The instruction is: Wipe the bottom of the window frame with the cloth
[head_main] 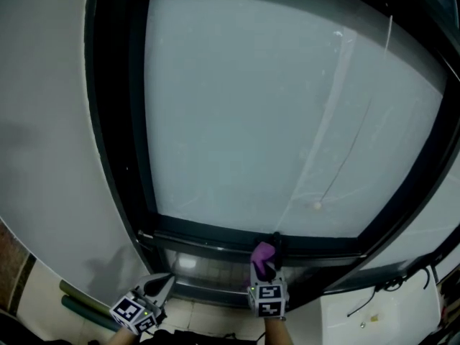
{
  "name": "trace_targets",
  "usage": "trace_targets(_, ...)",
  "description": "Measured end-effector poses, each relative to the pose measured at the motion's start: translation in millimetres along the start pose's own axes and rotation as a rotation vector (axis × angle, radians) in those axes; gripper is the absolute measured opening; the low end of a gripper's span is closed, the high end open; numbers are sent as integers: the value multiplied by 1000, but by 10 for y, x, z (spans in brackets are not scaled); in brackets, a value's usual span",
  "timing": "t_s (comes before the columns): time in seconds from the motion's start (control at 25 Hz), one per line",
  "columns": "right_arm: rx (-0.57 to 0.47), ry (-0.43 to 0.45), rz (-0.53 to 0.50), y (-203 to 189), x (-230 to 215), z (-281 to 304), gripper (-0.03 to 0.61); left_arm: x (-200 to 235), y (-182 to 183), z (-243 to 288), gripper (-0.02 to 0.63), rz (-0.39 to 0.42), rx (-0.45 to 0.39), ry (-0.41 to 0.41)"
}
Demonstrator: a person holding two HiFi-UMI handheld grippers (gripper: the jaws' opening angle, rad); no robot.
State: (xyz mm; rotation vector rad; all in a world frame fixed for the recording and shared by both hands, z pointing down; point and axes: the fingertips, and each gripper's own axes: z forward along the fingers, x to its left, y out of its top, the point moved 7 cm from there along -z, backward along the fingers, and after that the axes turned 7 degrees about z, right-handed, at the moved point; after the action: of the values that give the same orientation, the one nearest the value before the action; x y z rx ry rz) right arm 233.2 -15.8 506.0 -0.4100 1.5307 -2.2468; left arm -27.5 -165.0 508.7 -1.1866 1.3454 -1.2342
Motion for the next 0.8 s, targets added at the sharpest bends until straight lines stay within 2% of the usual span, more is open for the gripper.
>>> trace_targets(0.16, -8, 43, 47, 45, 131, 43, 92, 60, -30, -68, 5, -10, -1, 14)
trace_targets(0.28, -28, 31, 102, 89, 163, 72, 92, 65, -41, -93, 5, -15, -7, 16)
trace_targets(0.4, -62, 27, 224, 116, 112, 108, 91, 93, -54, -138, 5, -20, -8, 20)
trace_targets(0.64, -192, 60, 559, 292, 63, 162, 92, 153, -52, -200, 5, -45, -8, 22)
trace_targets(0.8, -264, -12, 618, 501, 60, 155, 92, 208, -74, -215, 5, -46, -17, 10)
